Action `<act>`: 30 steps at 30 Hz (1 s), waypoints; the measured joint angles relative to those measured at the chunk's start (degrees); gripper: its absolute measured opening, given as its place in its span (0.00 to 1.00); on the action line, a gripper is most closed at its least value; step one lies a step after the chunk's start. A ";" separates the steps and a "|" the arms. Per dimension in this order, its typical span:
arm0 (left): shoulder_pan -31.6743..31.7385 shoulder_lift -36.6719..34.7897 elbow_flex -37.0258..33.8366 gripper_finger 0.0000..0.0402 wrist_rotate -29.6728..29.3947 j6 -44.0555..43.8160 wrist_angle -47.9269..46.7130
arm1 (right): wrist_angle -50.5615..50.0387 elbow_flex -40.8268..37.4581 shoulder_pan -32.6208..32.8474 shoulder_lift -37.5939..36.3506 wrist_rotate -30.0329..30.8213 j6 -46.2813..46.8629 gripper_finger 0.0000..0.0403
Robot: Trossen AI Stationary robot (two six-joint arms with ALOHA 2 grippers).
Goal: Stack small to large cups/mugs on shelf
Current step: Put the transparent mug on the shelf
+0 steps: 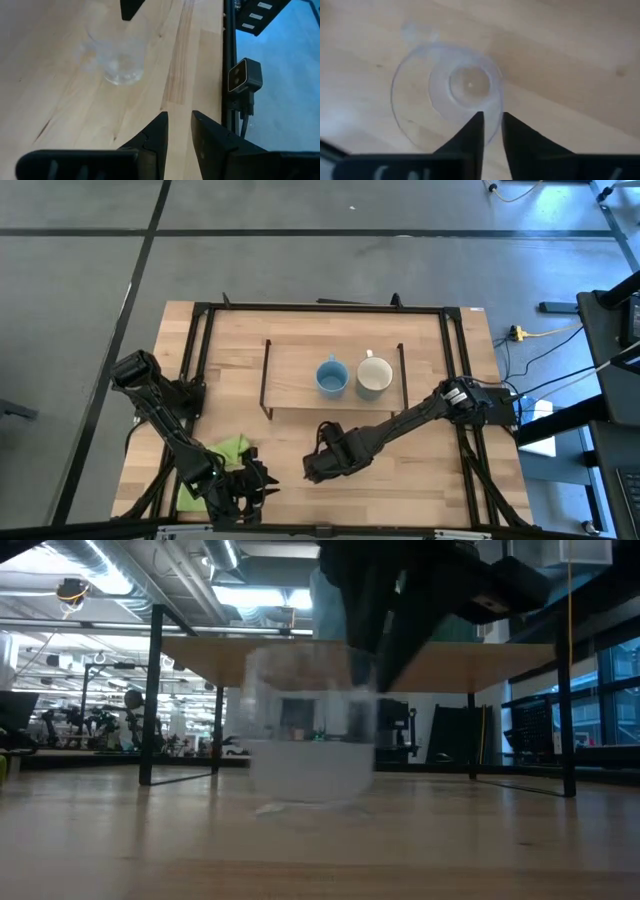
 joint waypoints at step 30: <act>-3.82 3.47 0.02 0.03 1.96 -3.06 0.94 | 6.92 6.40 0.31 -0.24 13.22 -6.48 0.05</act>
